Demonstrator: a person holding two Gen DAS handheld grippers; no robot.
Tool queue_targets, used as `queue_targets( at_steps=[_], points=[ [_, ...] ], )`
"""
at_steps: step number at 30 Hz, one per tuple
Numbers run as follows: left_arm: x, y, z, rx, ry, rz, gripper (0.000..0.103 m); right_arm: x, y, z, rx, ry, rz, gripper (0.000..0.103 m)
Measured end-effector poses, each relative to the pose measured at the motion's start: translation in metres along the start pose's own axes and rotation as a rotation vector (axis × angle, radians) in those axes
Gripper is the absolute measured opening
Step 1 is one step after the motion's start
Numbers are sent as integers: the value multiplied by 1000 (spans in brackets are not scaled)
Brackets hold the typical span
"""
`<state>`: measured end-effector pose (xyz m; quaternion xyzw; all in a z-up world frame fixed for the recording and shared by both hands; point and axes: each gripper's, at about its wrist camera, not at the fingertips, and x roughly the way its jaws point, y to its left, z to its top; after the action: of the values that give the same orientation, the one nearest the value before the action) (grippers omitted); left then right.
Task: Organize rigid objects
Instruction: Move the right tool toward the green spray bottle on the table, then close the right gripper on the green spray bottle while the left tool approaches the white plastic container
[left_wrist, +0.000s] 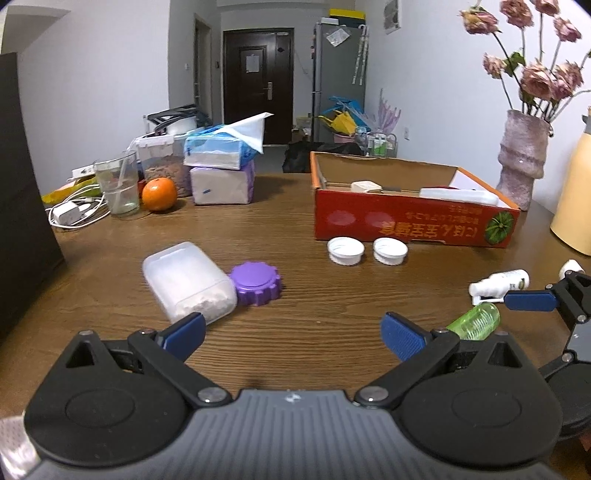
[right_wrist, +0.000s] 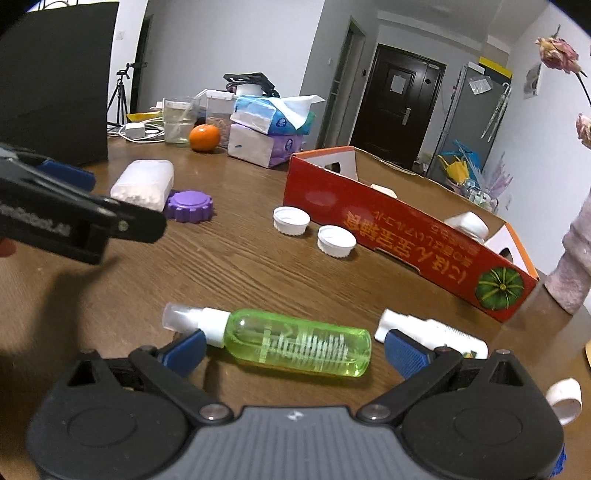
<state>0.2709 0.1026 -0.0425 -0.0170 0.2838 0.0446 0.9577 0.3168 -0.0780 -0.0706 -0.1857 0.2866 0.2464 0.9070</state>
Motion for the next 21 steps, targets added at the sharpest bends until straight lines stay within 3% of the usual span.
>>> queue_targets(
  at_steps=[5, 13, 21],
  points=[
    [1, 8, 1, -20, 5, 3, 103, 16, -4, 5, 35, 20, 19, 96],
    [3, 13, 1, -31, 13, 14, 103, 18, -12, 16, 55, -6, 22, 98],
    [8, 21, 2, -60, 29, 34, 103, 31, -23, 33, 159, -41, 42, 99]
  ],
)
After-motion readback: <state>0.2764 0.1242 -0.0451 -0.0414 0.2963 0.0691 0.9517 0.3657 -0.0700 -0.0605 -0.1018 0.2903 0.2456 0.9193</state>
